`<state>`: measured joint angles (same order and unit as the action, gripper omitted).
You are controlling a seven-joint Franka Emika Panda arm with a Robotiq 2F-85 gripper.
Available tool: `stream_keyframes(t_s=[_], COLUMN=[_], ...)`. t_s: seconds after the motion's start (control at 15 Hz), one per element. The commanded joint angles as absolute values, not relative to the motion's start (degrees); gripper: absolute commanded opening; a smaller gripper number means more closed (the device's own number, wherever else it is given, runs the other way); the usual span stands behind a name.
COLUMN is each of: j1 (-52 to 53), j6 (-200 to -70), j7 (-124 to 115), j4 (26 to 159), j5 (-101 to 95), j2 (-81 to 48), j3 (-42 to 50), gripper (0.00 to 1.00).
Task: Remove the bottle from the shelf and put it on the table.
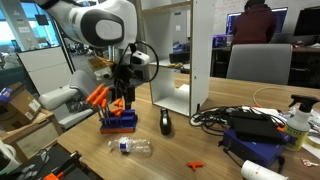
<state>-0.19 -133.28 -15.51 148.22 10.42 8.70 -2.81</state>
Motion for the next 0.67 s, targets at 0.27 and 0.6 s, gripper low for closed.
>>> stream_keyframes(t_s=[0.27, 0.6], j1=[4.4, 5.9], j6=[-109.4, -101.3], j7=[-15.2, -15.0], j4=[146.0, 145.2], j5=[12.0, 12.5], j2=[30.5, 39.1], j3=[-5.1, -6.4], gripper=[1.0, 1.0])
